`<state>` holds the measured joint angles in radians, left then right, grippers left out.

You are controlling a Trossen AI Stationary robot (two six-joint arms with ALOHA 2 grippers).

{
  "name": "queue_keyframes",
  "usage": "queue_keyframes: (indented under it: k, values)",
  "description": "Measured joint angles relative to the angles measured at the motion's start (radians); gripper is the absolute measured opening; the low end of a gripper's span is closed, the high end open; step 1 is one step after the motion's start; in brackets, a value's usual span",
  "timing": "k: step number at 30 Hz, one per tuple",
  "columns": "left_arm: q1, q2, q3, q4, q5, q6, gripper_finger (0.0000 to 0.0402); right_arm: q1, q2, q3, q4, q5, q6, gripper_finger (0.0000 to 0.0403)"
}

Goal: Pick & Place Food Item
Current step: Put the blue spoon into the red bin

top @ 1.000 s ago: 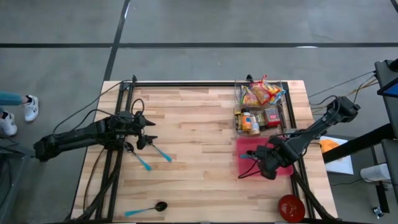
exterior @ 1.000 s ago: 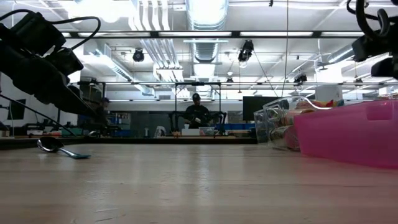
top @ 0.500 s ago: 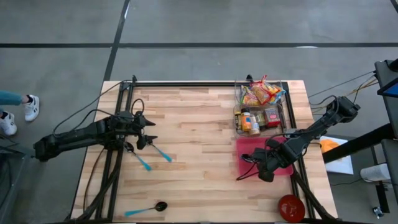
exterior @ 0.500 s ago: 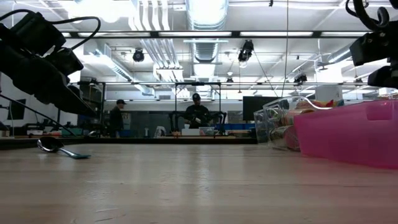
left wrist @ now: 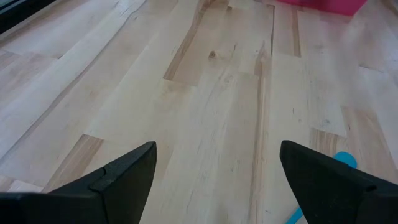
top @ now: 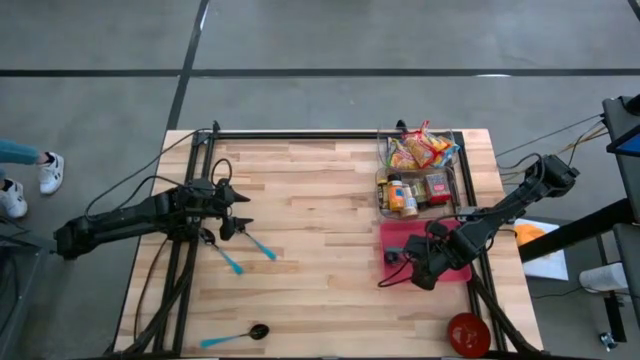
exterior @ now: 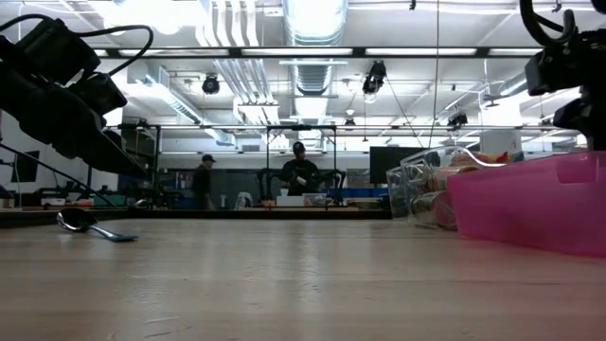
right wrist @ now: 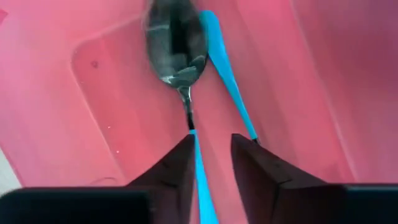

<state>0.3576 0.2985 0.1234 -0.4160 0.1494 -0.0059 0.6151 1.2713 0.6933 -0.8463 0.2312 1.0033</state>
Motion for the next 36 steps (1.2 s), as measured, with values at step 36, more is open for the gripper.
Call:
queue_keyframes:
  k: [36]
  values:
    - [0.0,0.0,0.0,0.0,0.0,0.0,0.0345,-0.123,-0.158,0.06,0.693,0.453,-0.786,0.0156]
